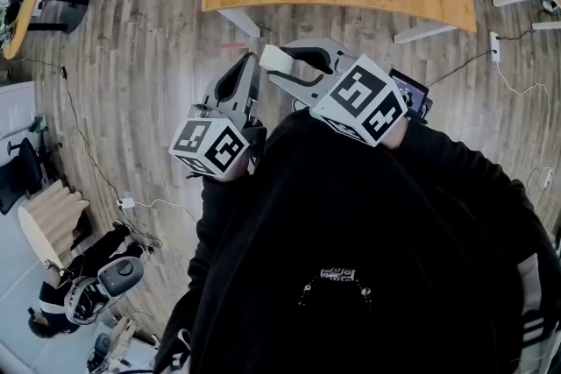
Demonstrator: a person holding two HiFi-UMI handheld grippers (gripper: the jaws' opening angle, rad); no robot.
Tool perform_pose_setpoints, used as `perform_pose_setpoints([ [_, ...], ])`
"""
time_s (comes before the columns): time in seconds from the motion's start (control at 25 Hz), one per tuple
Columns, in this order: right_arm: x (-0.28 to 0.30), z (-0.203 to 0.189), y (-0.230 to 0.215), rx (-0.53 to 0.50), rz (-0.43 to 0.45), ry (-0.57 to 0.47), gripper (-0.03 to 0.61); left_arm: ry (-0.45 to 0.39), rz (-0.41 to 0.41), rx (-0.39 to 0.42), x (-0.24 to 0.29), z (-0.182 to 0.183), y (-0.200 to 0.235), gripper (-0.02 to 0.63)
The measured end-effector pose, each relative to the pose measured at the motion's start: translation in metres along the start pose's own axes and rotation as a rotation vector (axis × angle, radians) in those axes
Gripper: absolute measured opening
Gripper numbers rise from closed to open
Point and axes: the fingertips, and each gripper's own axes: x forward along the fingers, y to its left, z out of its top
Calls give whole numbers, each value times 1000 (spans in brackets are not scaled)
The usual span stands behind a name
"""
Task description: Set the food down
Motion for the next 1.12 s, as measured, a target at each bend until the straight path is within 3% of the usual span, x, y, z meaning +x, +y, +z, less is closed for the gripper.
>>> perform_pose_setpoints([
  [0.4,36,4,-6,5,50,52,172,5,43,-43,3,4,36,-3],
  [0.76,55,24,-15,-20,107,33,172,-4,106,-40,5,18,55,-3],
  [1.12,86,55,-76,-1,122,44,172,21,118,-62,57,47,93,-3],
])
